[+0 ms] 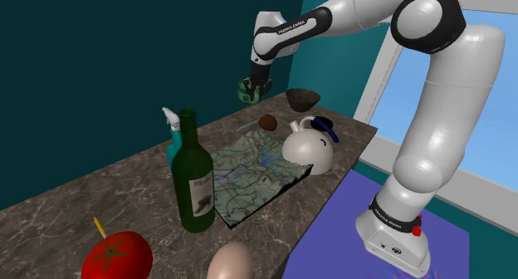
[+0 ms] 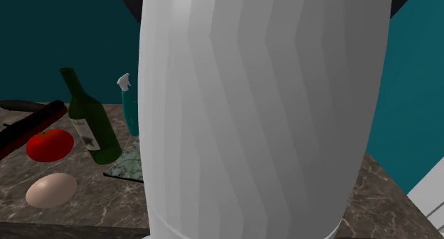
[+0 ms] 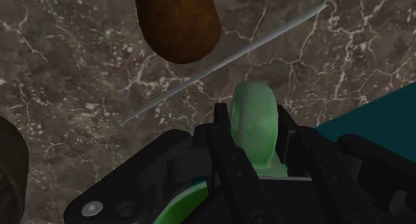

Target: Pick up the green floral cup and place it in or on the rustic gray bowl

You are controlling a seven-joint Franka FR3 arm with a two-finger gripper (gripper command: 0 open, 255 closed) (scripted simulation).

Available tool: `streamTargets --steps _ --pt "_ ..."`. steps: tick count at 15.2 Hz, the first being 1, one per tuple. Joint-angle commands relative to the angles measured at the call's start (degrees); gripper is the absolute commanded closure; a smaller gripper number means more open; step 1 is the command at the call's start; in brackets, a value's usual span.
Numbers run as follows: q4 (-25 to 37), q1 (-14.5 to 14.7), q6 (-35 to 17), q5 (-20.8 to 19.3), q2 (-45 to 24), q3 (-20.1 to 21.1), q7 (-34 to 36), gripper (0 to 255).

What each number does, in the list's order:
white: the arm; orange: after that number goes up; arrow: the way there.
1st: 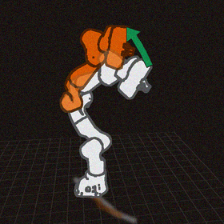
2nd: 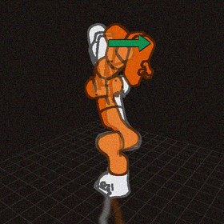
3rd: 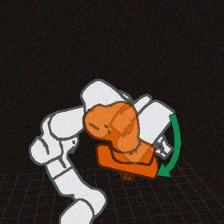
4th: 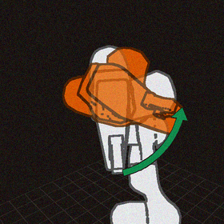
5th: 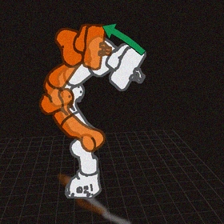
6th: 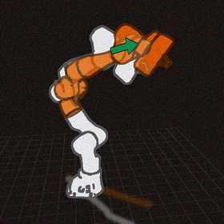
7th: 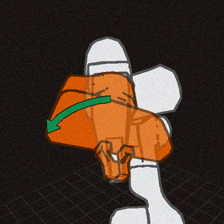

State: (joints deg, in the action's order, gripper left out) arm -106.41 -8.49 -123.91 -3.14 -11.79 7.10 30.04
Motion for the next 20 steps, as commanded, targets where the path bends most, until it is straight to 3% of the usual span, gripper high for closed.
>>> streamTargets --steps 1,17,20 --pt "0.7 0.0 1.2 0.1 0.5 0.0 -0.1 255" --pt "9.8 0.0 12.6 0.7 2.9 0.2 -0.7 255" --pt "6.9 -2.3 12.0 1.6 5.4 -1.3 -4.6 255"
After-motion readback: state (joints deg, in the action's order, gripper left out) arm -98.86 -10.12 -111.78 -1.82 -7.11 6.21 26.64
